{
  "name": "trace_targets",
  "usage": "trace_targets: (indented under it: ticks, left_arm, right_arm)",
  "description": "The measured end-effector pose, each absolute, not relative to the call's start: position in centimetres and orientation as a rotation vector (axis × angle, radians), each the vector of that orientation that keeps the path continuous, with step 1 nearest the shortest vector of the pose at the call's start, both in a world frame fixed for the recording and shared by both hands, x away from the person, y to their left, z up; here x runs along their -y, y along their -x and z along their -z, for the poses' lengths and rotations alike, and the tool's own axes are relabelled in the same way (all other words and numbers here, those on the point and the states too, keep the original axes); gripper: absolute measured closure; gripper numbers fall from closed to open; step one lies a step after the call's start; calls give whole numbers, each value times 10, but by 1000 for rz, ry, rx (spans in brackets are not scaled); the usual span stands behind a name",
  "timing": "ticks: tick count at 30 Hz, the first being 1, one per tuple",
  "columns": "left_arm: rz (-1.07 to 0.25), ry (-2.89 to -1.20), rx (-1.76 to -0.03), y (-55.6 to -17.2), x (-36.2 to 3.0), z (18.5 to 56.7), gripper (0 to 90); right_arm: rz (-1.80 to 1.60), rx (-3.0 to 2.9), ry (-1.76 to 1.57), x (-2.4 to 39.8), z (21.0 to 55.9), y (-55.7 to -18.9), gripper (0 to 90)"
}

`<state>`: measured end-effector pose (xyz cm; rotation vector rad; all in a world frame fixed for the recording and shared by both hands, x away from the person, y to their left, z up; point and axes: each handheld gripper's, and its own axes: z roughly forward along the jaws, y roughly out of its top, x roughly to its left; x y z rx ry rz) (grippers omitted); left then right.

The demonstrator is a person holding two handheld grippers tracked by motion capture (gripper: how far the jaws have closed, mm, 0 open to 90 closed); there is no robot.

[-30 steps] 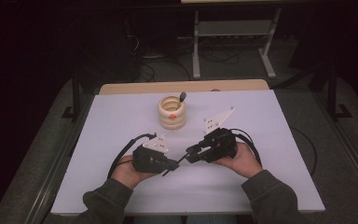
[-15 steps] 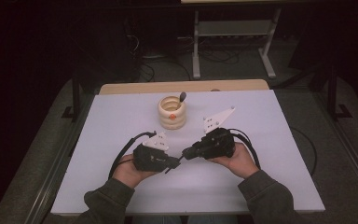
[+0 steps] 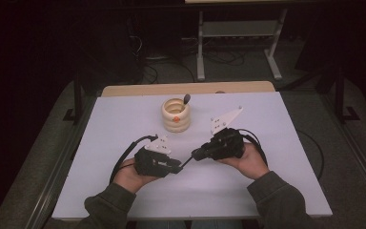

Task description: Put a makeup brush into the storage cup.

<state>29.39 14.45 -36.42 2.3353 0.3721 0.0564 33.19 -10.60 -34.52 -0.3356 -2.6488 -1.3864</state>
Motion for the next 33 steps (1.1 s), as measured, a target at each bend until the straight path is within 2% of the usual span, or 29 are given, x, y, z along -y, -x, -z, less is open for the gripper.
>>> trace_targets:
  ticks: [19, 33]
  left_arm:
    - [-105, -2316, -400, -290, -155, 363, 682]
    - [-146, -2241, -475, -283, -176, 368, 644]
  right_arm:
    - [1308, 2724, 364, 110, 334, -340, 846]
    - [1264, 2763, 422, 116, 319, -361, 847]
